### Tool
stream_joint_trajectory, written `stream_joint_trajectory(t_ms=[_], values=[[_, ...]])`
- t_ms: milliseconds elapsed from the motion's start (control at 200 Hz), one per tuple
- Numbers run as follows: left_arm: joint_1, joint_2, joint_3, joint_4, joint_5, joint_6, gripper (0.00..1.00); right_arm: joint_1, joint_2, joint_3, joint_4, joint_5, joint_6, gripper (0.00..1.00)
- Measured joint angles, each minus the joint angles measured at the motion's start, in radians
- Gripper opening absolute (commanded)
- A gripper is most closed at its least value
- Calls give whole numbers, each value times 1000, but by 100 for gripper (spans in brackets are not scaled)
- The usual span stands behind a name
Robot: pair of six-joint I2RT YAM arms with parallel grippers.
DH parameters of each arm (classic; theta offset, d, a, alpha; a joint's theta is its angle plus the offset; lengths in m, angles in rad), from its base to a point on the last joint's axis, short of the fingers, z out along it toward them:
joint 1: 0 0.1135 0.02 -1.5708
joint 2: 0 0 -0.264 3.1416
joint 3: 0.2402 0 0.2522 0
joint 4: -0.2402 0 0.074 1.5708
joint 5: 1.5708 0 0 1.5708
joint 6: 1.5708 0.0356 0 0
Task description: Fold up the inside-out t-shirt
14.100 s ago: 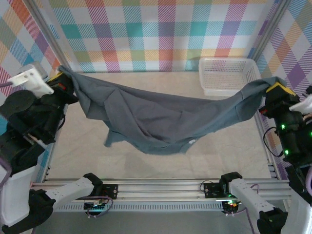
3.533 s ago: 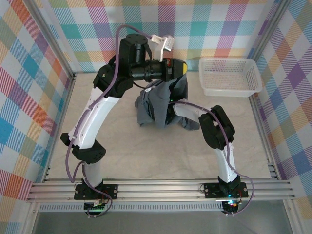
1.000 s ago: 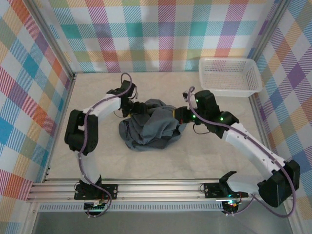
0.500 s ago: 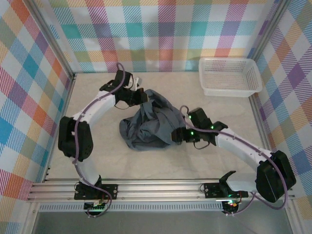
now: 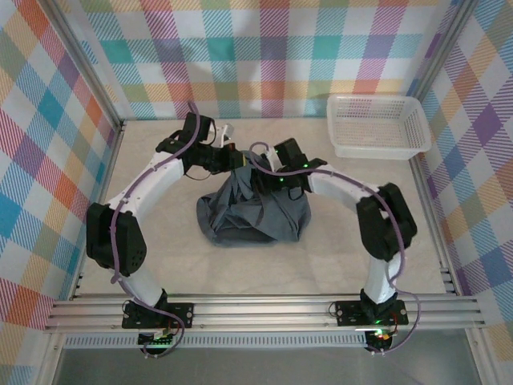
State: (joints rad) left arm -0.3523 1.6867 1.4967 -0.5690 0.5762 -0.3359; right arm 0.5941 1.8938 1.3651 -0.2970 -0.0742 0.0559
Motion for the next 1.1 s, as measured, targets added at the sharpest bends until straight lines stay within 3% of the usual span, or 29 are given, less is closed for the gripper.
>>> stream_joint_trajectory(t_ms=[15, 125, 205, 370, 540, 640, 745, 870, 965, 1100], values=[[0, -2, 0, -4, -6, 5, 0, 0, 11, 6, -4, -3, -3, 0], [8, -15, 0, -31, -91, 42, 0, -2, -1, 18, -27, -76, -11, 0], [31, -3, 4, -31, -129, 60, 1, -7, -101, -19, -26, -204, -8, 0], [96, 74, 25, 14, -160, 71, 38, -33, -381, -106, 23, -528, 68, 0], [107, 69, 32, 14, -179, 82, 61, -65, -415, -107, 65, -642, 125, 0], [106, -11, 2, 2, -185, 87, 63, -83, -370, -113, 64, -663, 141, 0], [86, -194, -111, 5, -193, 118, 63, -95, -335, -120, 52, -679, 146, 0], [16, -358, -208, -2, -229, 159, 52, -97, -323, -121, 41, -708, 146, 0], [-33, -348, -234, -1, -249, 162, 45, -97, -323, -121, 41, -728, 146, 0], [-76, -210, -246, 23, -294, 114, 51, -97, -323, -121, 41, -743, 150, 0]])
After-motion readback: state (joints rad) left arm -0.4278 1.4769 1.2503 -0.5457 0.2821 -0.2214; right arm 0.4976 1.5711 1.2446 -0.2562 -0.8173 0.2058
